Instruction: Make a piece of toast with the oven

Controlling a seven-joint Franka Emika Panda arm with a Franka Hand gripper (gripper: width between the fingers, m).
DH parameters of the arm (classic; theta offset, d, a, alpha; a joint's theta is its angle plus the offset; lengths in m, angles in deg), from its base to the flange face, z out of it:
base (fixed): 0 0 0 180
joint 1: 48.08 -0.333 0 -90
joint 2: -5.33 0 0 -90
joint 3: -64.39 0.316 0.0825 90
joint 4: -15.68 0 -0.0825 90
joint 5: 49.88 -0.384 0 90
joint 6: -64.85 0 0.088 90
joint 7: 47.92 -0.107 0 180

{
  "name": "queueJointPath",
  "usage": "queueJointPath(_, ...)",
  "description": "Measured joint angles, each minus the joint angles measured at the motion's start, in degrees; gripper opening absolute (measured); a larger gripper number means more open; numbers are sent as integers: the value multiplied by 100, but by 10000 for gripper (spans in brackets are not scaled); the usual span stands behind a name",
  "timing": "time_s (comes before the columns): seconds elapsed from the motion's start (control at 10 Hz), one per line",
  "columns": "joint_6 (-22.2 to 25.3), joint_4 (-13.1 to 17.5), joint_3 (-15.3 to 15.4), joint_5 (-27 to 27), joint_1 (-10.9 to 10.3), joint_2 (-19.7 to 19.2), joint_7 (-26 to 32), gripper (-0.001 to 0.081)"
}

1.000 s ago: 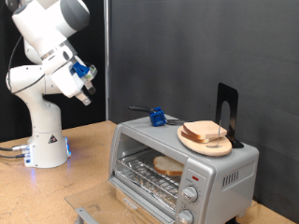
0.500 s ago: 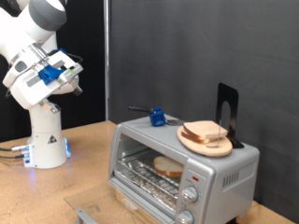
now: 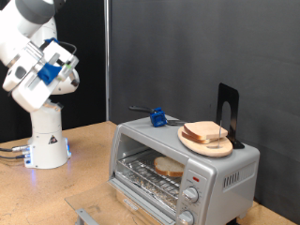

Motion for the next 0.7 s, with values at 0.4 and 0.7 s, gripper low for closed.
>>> queueJointPath(0.4,-1470,74,-1,-74,68,-982,95,808)
queueJointPath(0.7,-244,212,-335,-265,71,-1035,194,808)
